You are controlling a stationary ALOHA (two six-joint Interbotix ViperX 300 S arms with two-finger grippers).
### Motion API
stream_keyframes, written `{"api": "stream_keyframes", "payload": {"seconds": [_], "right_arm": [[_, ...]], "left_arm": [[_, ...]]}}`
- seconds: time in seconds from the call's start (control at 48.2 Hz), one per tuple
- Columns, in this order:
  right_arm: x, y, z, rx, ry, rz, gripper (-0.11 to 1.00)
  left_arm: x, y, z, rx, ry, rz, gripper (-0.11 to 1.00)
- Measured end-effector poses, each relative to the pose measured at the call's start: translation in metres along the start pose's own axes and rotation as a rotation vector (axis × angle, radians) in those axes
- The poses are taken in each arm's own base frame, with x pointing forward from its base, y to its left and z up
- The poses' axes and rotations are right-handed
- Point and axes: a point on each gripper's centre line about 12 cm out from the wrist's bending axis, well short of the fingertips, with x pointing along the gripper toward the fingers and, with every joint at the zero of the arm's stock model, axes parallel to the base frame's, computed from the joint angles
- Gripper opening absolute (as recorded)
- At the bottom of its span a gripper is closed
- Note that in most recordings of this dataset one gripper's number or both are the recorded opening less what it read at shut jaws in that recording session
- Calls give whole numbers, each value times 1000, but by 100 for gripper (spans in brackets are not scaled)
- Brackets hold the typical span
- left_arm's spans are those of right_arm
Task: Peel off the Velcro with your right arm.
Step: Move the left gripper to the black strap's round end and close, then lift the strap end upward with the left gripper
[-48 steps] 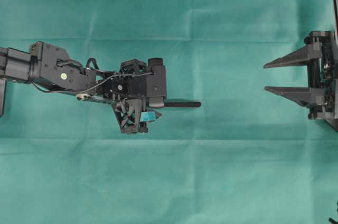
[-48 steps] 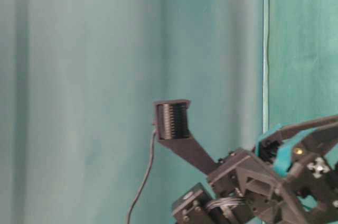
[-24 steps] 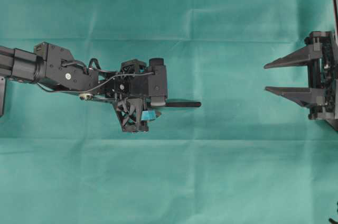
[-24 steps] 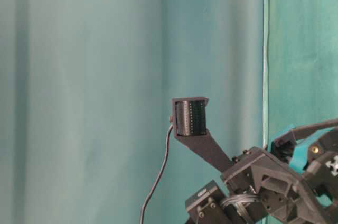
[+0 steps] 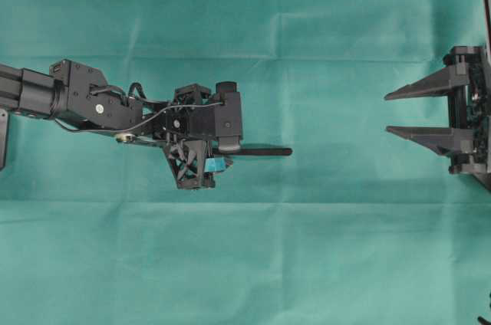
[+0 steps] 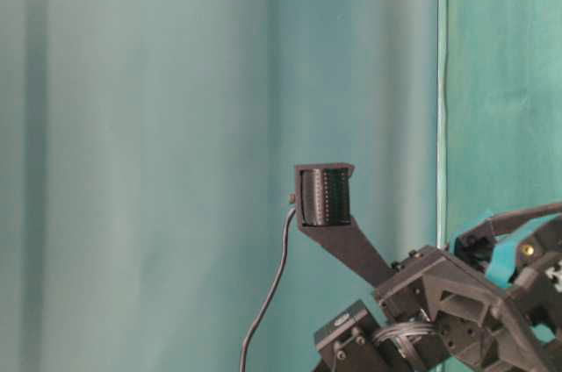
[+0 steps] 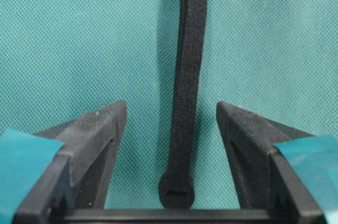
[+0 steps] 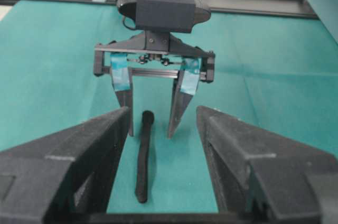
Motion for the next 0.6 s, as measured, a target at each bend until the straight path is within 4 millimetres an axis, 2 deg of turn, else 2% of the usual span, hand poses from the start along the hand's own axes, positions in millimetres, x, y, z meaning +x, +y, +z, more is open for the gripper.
{"api": "stream_keyframes", "payload": {"seconds": [0.062,0.125,0.332,0.602], "right_arm": [[0,0,0,0,0,-2,22],[0,0,-1,0,1,-2,22],[0,0,0,0,0,-2,22],[0,0,0,0,0,0,22]], "left_arm": [[0,1,0,-1,1,1,65],[0,1,-1,-1,1,1,59],[0,0,-7,3,17,1,11],[0,0,-8,3,18,0,10]]}}
